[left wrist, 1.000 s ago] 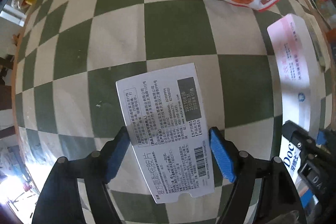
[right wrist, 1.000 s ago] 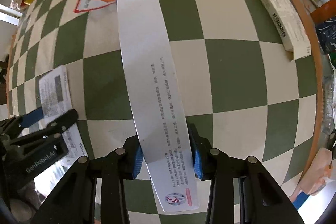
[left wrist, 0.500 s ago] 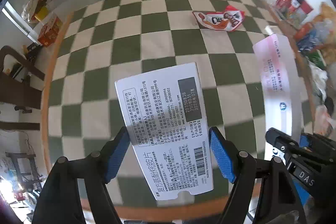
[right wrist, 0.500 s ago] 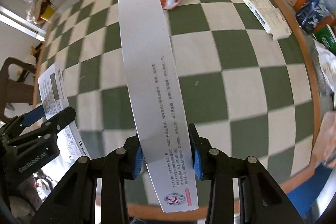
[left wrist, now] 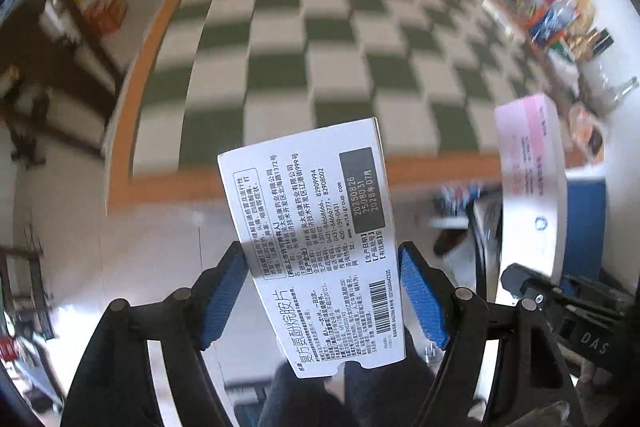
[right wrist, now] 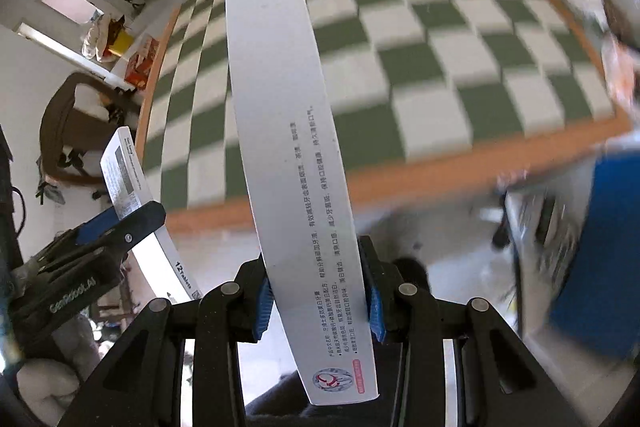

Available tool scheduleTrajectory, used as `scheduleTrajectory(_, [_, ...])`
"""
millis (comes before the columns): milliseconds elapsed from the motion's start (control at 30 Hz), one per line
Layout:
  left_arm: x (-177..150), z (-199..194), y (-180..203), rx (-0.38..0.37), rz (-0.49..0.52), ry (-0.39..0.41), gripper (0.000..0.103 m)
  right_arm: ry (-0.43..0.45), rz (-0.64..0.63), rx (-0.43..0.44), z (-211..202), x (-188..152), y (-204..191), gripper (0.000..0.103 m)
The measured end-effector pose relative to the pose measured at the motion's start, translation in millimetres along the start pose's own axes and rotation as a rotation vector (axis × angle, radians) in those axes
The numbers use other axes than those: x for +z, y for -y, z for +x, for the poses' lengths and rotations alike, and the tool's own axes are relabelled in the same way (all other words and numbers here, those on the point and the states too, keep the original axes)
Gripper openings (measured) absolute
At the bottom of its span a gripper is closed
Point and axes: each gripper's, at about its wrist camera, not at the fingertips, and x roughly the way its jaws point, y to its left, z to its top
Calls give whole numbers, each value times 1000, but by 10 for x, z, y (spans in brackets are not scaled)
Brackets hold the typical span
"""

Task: Collect trash
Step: 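Lift the leaflet and Doctor box and carry both over the bin, then open both tools over the bin, dropping leaflet and Doctor box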

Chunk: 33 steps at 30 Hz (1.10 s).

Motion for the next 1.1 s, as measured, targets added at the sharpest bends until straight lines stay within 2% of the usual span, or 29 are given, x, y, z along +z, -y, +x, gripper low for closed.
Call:
scheduleTrajectory(167, [-478, 570, -281, -24, -41, -137, 74, -182, 46, -2, 620, -866, 24, 40])
scheduleTrajectory(233, [-590, 982, -389, -26, -60, -190, 74, -235, 55, -10, 905, -1053, 68, 40])
scheduleTrajectory(333, [-691, 1640, -531, -29, -86, -256, 74, -336, 86, -24, 1640, -1312, 226, 40])
scheduleTrajectory(467, [-756, 2684, -704, -36, -104, -327, 74, -439, 145, -8, 2648, -1513, 480, 40])
scheduleTrajectory(633, [-785, 3906, -815, -92, -113, -414, 74, -518, 137, 4, 3972, -1598, 769, 40])
scheduleTrajectory(767, [-852, 4452, -924, -80, -125, -431, 80, -561, 118, -9, 4754, -1626, 943, 40])
scheduleTrajectory(833, [-861, 4581, -1011, -66, -151, -427, 97, -571, 106, -5, 5030, -1608, 1001, 40])
scheduleTrajectory(867, [-864, 4624, -1051, -58, -166, -423, 98, -582, 107, -3, 5156, -1592, 1031, 41])
scheduleTrajectory(900, [-865, 4632, -1089, -41, -178, -410, 98, -589, 111, 5, 5233, -1574, 1044, 44])
scheduleTrajectory(933, [-865, 4613, -1117, -23, -181, -393, 98, -592, 110, 7, 5286, -1563, 1054, 64])
scheduleTrajectory(967, [-867, 4561, -1137, 0, -180, -369, 98, -584, 110, -1, 5302, -1546, 1057, 88])
scheduleTrajectory(1000, [-881, 4511, -1151, 18, -181, -348, 98, -564, 105, -2, 5277, -1530, 1056, 96])
scheduleTrajectory(1100, [-932, 4342, -1187, 55, -184, -301, 98, -527, 91, -39, 5183, -1518, 1032, 98])
